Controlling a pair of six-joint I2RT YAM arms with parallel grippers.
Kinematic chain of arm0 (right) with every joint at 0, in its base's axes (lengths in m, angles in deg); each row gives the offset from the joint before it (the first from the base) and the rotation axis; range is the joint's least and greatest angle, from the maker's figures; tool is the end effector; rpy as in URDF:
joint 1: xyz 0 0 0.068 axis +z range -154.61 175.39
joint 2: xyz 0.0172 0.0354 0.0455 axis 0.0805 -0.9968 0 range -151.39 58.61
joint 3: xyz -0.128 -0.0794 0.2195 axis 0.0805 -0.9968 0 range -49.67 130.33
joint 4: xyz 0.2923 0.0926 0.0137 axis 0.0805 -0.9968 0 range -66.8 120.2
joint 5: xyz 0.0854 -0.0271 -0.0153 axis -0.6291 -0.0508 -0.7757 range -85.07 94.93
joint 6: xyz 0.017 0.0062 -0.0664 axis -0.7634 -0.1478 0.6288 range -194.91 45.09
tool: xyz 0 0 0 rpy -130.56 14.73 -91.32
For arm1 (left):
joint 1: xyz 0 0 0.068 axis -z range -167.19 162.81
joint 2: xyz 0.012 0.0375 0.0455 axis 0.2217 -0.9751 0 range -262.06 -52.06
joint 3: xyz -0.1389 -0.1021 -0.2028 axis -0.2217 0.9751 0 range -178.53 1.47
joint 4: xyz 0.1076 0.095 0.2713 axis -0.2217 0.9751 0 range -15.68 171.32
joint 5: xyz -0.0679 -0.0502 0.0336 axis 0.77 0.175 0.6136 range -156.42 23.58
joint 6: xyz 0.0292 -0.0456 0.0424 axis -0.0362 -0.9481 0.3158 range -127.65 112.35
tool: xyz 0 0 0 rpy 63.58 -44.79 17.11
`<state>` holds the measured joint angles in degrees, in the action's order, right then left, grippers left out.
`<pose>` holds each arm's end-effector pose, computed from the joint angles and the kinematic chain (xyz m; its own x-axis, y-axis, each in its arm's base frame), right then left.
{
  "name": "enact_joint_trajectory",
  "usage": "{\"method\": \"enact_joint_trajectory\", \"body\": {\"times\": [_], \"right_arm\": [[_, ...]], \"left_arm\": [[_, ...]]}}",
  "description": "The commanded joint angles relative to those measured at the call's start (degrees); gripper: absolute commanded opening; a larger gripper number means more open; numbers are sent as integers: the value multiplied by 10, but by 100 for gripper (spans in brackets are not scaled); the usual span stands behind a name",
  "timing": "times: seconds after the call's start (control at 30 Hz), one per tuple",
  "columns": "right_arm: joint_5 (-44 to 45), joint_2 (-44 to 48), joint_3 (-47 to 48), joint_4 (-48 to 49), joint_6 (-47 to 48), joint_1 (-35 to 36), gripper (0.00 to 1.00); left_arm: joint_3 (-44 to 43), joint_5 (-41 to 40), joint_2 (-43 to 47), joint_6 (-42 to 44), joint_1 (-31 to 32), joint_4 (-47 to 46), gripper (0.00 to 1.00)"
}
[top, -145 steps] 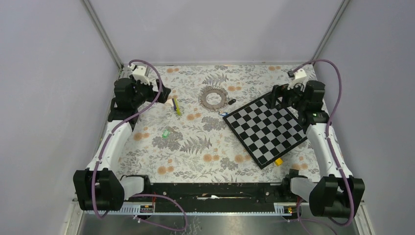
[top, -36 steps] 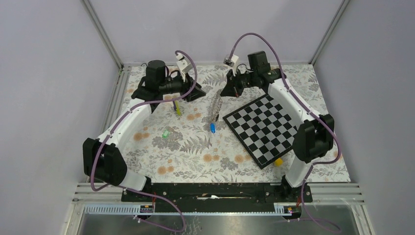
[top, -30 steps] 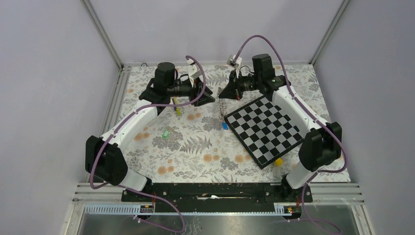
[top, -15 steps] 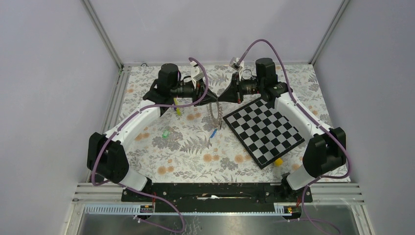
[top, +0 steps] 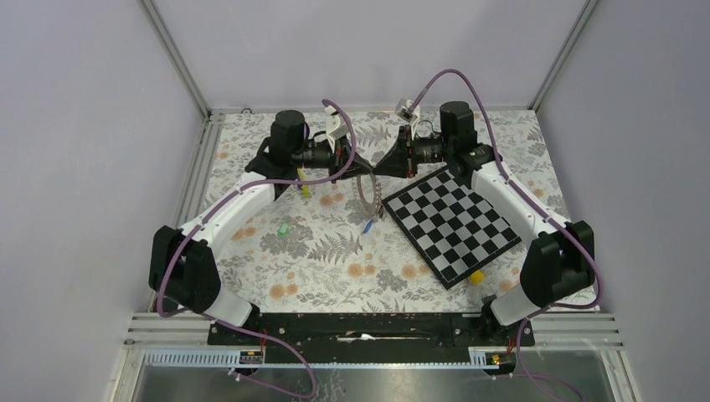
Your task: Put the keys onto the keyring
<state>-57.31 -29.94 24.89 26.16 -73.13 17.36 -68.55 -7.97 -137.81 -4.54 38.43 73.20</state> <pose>0.3593 0.1980 0.3270 -0.2572 -0.1194 -0.9590 -0.9631 0.1133 0.2442 0.3393 -0.2152 0.3221 -0.1745 0.1151 -0.9779 0.9807 0.1090 -0.1621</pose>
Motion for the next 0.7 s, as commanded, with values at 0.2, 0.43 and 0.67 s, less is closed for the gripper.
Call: {"method": "enact_joint_trajectory", "body": {"times": [0.2, 0.43, 0.67], "right_arm": [[-11, 43, 6, 12, 19, 7, 25], [18, 57, 3, -34, 74, 7, 29], [48, 66, -8, -72, 131, 7, 33]], "left_arm": [[9, 2, 11, -8, 8, -31, 0], [14, 2, 20, -6, 7, -28, 0], [16, 5, 26, -2, 7, -26, 0]]}}
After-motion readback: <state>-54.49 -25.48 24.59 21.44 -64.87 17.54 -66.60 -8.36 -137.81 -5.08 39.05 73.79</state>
